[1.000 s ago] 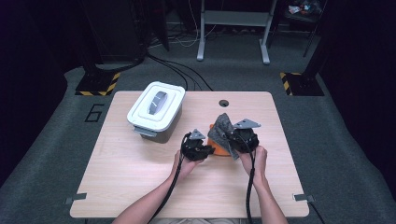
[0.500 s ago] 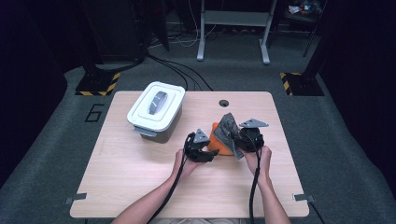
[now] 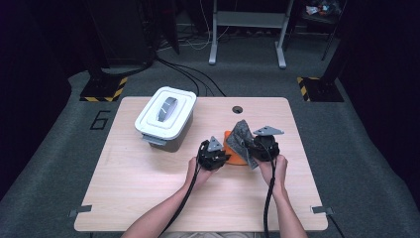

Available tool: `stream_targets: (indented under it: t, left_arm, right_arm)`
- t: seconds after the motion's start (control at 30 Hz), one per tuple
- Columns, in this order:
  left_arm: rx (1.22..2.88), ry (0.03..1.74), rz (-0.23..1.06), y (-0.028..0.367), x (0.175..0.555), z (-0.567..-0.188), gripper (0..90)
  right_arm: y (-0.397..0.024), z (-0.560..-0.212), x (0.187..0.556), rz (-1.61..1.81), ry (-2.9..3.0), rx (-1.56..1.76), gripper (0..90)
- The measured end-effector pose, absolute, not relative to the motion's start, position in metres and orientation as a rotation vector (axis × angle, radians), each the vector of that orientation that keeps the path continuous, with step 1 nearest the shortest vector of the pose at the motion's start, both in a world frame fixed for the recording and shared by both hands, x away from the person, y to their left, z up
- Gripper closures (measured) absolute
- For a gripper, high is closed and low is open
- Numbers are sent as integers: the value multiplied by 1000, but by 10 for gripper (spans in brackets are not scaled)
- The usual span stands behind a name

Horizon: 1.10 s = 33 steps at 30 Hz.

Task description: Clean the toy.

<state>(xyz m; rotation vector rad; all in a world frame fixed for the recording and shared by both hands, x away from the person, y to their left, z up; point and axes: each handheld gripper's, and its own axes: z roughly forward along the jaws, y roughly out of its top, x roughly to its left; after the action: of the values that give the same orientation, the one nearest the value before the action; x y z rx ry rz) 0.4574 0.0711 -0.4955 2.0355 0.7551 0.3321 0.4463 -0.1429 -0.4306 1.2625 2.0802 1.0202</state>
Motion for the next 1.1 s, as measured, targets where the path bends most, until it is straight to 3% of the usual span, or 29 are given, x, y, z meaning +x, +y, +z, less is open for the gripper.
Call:
stream_targets:
  t: [0.4, 0.7, 0.87, 1.1]
  left_arm:
    - [2011, 766, 306, 77, 458, -500, 764]
    - [2002, 770, 290, 80, 458, -502, 762]
    - [2006, 765, 297, 80, 457, -502, 761]
    - [2010, 765, 303, 79, 456, -502, 759]
  right_arm:
    - [-188, -455, 456, 976, 2034, 1472, 697]
    - [-196, -459, 457, 984, 2026, 1508, 698]
    - [-187, -436, 443, 1120, 1994, 1435, 698]
    - [-143, -421, 440, 1113, 2090, 1275, 696]
